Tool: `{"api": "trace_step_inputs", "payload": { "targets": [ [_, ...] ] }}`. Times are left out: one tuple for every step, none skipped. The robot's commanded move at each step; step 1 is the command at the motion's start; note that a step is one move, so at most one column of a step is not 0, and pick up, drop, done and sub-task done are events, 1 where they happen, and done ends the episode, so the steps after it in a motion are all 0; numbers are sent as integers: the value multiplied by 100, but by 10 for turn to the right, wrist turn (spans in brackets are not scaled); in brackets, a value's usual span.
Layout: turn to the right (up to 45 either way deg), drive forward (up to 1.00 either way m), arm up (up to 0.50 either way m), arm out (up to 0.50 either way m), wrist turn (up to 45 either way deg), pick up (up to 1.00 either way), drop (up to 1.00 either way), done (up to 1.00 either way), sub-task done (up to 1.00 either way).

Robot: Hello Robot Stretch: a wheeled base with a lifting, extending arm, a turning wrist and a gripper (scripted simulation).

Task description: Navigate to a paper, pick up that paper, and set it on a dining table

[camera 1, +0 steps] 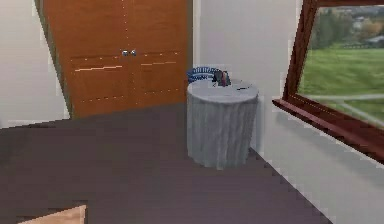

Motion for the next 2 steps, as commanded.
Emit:
{"api": "trace_step_inputs", "payload": {
  "targets": [
    [0,100,0,0,0,0,0,0,0],
    [150,0,0,0,0,0,0,0,0]
  ]
}}
